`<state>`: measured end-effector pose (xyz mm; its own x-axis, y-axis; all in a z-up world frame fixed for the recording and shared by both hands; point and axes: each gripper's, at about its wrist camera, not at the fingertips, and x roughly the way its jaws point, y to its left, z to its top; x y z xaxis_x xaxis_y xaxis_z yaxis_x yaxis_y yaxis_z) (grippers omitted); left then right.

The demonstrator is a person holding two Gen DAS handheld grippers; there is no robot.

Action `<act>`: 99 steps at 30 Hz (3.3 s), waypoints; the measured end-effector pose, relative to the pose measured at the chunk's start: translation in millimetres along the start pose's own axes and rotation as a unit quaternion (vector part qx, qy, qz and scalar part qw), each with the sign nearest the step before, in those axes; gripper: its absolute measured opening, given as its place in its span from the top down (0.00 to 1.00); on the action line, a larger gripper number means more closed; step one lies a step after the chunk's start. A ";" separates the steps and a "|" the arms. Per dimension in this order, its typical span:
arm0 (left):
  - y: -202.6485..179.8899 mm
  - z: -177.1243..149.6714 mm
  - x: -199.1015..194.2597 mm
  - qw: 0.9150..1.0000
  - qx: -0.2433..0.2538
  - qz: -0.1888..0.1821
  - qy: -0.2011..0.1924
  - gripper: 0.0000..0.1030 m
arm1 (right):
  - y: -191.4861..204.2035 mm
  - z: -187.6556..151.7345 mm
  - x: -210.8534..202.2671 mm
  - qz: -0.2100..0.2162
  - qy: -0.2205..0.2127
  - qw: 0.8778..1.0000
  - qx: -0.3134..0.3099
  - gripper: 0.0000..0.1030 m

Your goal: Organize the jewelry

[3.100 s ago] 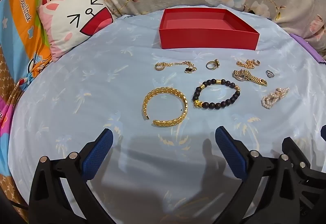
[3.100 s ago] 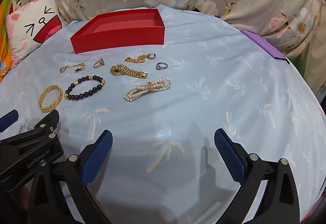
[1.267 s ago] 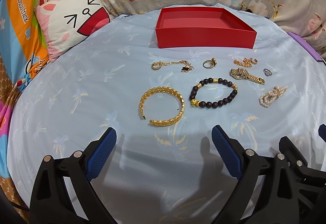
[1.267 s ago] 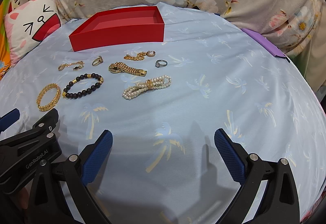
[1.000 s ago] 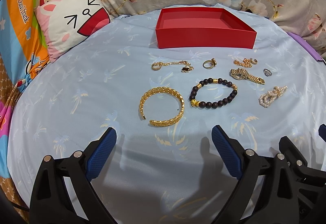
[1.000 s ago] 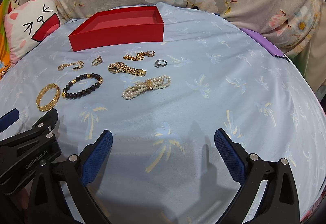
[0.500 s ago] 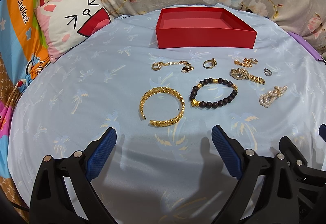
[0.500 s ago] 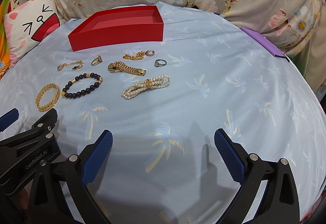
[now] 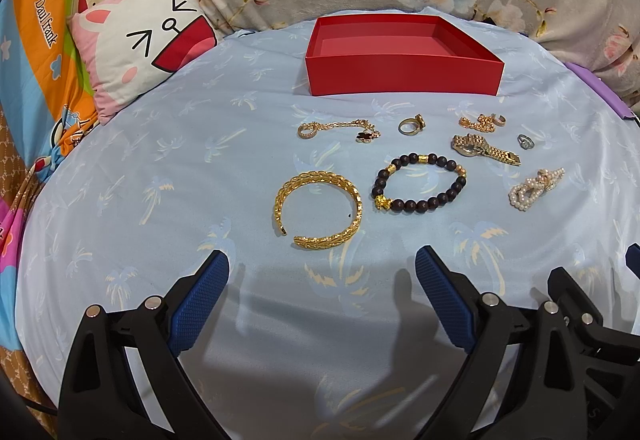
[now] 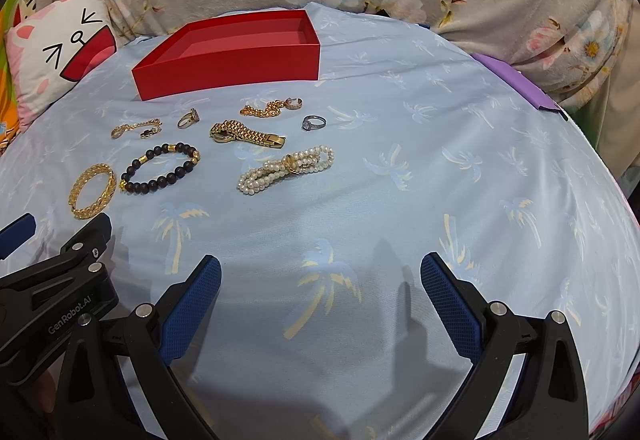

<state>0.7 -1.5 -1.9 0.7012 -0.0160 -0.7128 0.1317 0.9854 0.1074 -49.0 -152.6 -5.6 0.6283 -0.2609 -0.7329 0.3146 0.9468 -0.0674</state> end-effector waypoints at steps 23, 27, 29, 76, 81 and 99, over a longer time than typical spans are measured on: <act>69.0 -2.0 -4.3 0.999 -0.049 -0.010 0.001 0.07 | -14.3 28.7 20.0 0.057 0.035 0.997 0.048 0.25; 78.1 0.8 -2.3 0.998 -0.064 -0.026 0.005 0.07 | -7.9 38.0 37.9 0.053 0.058 0.996 0.051 0.41; 76.5 5.2 -3.7 0.997 -0.064 -0.037 0.001 0.07 | -4.4 43.0 41.8 0.046 0.056 0.996 0.046 0.45; 34.6 19.5 31.1 0.996 -0.009 -0.087 0.033 0.46 | -5.7 60.7 52.8 0.109 0.055 0.991 -0.059 0.74; 41.6 16.1 29.4 0.996 -0.021 -0.078 0.036 0.38 | -7.7 48.8 42.5 0.120 0.056 0.990 -0.047 0.76; 49.9 15.4 26.8 0.994 -0.034 -0.095 0.039 0.48 | -12.0 40.4 13.8 0.143 0.053 0.988 -0.022 0.78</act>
<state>36.8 44.6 -4.9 0.6108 -0.1924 -0.7680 0.2070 0.9751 -0.0797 -15.3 -175.2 12.4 0.6082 0.0378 -0.7928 0.1028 0.9867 0.1259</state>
